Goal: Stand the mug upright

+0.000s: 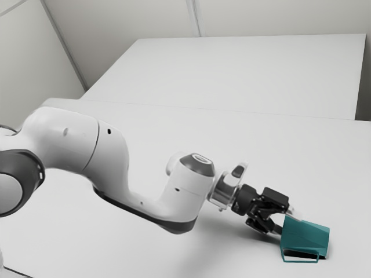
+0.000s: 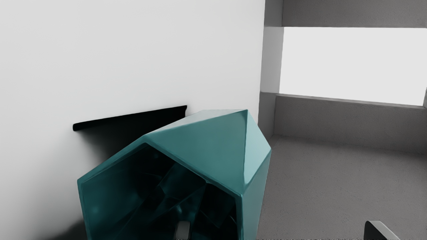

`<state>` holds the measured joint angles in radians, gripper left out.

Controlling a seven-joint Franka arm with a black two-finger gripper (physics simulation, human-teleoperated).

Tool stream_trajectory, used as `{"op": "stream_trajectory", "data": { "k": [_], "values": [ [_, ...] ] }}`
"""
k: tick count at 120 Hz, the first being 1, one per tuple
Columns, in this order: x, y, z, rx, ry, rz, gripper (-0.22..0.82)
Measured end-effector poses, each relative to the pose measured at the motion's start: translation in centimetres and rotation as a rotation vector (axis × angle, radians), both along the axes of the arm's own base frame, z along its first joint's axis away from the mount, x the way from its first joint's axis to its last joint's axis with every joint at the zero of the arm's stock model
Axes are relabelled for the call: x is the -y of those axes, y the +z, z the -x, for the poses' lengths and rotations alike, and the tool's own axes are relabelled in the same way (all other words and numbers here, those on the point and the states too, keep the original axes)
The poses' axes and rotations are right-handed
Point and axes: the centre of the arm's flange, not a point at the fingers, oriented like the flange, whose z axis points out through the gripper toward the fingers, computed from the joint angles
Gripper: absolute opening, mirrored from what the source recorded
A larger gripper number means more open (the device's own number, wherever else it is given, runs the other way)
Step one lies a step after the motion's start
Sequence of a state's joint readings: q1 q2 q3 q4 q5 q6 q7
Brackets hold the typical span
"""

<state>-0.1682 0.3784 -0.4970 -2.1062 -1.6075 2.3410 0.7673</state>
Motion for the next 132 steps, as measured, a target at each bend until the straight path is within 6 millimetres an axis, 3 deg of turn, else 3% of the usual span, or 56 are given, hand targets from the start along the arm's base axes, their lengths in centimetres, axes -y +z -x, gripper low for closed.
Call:
{"op": "stream_trajectory", "data": {
  "k": [56,99,132],
  "values": [
    [0.4,-1.5,0.5,0.096,-0.042,0.075,0.28],
    [0.4,-1.2,0.4,0.178,-0.066,0.092,-0.07],
    [0.2,-0.5,0.0,0.228,-0.074,0.097,-0.16]
  ]
}}
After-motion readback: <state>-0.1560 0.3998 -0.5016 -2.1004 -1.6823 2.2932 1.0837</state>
